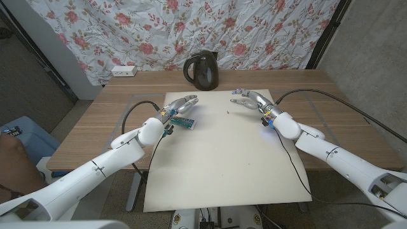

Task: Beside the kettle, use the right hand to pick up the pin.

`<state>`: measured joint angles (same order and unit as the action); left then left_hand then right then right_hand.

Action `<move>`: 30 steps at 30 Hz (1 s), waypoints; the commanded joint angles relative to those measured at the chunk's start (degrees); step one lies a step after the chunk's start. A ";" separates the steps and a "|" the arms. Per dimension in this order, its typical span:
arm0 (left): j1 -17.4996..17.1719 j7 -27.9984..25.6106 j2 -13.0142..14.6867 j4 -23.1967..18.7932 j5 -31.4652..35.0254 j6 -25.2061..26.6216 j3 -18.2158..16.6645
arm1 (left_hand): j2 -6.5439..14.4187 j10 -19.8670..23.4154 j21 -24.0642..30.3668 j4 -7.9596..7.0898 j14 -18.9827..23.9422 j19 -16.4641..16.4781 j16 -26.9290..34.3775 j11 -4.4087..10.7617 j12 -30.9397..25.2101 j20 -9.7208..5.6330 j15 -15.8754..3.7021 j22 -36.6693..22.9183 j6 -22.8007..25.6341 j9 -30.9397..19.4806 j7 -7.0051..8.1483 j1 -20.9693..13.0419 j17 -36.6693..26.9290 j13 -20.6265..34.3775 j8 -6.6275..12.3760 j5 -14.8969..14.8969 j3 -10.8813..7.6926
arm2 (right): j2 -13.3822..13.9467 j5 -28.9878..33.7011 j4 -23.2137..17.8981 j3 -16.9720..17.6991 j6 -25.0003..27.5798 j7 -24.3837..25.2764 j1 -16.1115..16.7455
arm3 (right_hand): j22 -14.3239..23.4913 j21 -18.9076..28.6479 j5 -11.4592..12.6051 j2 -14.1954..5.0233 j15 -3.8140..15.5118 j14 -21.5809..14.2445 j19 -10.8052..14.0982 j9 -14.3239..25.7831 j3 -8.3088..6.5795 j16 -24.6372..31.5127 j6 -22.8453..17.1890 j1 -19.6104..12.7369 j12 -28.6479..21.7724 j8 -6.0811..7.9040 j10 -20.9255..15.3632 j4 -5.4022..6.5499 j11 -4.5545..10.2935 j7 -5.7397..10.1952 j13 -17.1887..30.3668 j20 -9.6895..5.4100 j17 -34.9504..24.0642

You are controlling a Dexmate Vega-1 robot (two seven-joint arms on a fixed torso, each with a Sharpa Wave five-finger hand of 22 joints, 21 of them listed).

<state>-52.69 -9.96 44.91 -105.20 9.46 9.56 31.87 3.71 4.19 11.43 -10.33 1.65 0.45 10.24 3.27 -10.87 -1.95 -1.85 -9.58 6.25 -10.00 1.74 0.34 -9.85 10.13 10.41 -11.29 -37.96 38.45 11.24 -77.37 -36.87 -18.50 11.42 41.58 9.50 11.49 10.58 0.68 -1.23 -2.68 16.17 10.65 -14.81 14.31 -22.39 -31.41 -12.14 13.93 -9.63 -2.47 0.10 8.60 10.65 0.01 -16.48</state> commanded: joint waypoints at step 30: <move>-0.74 -8.41 -6.27 17.64 -15.74 -18.15 -7.24 | 6.68 0.59 0.34 0.78 0.51 1.61 0.17 -0.19 -0.24 -3.19 -1.22 -0.08 0.90 -0.04 -0.55 -1.06 0.03 -0.06 0.20 0.00 -1.36 | -3.83 -12.78 2.01 4.48 0.04 -1.25 1.34 | 0.06 -0.04 0.14 -3.02 1.59 -3.54 2.80 -0.24 0.58 0.94 3.92 5.26 -0.46 -3.11 -4.49 1.82 0.15 -1.16 -0.10 -0.76 0.68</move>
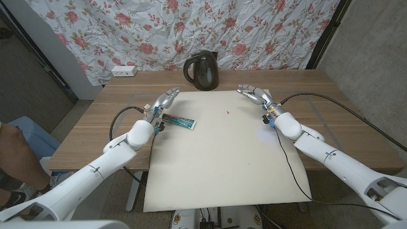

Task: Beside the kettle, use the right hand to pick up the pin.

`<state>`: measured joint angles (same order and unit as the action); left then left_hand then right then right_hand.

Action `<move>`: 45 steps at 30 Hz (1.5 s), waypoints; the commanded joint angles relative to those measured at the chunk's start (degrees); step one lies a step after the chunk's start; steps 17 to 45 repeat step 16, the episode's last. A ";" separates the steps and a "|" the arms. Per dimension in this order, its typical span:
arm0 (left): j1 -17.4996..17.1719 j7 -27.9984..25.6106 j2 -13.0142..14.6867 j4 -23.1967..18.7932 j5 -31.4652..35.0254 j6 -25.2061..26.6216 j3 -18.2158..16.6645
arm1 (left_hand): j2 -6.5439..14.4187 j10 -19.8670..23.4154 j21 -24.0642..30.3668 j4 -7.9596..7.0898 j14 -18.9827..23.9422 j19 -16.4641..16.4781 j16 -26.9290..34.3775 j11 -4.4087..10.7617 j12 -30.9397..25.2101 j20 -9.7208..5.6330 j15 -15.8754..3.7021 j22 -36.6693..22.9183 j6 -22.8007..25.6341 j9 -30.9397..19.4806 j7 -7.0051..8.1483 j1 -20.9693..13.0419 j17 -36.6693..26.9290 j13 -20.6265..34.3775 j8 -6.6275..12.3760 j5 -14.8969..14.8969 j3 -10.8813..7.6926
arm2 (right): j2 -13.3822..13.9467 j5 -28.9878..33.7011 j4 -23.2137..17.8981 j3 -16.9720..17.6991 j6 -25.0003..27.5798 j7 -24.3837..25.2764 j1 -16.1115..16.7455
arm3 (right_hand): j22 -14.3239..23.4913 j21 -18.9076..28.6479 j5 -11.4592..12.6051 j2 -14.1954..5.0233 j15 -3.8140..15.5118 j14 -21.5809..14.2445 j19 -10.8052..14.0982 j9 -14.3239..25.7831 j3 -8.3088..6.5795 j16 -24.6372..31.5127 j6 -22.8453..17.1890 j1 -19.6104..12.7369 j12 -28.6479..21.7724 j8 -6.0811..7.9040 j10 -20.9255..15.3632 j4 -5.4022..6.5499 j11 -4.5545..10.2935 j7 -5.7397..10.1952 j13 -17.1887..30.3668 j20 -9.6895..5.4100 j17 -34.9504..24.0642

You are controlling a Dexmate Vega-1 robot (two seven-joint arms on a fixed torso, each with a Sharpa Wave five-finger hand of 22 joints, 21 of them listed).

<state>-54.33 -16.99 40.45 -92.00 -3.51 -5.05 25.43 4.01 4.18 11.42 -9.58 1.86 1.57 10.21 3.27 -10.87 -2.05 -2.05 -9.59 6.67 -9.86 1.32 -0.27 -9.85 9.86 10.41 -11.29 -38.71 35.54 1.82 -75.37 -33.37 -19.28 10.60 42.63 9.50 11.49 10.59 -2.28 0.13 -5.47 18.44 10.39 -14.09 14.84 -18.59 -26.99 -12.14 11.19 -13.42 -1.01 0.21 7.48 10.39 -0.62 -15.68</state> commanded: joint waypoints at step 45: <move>2.27 -1.11 -7.12 12.28 -10.24 -10.58 -2.23 | 6.26 0.69 0.33 0.11 0.40 0.94 0.16 -0.20 -0.23 -2.90 -1.01 -0.08 0.77 -0.18 -0.24 -0.51 0.02 0.21 0.23 0.02 -0.90 | -2.46 -8.85 -0.93 3.67 1.03 1.92 3.20 | 0.06 0.14 -0.11 -0.55 1.22 -2.20 2.20 -0.10 0.46 0.56 -0.65 3.34 -0.37 -0.26 -2.20 1.10 0.03 0.43 0.13 -0.91 0.19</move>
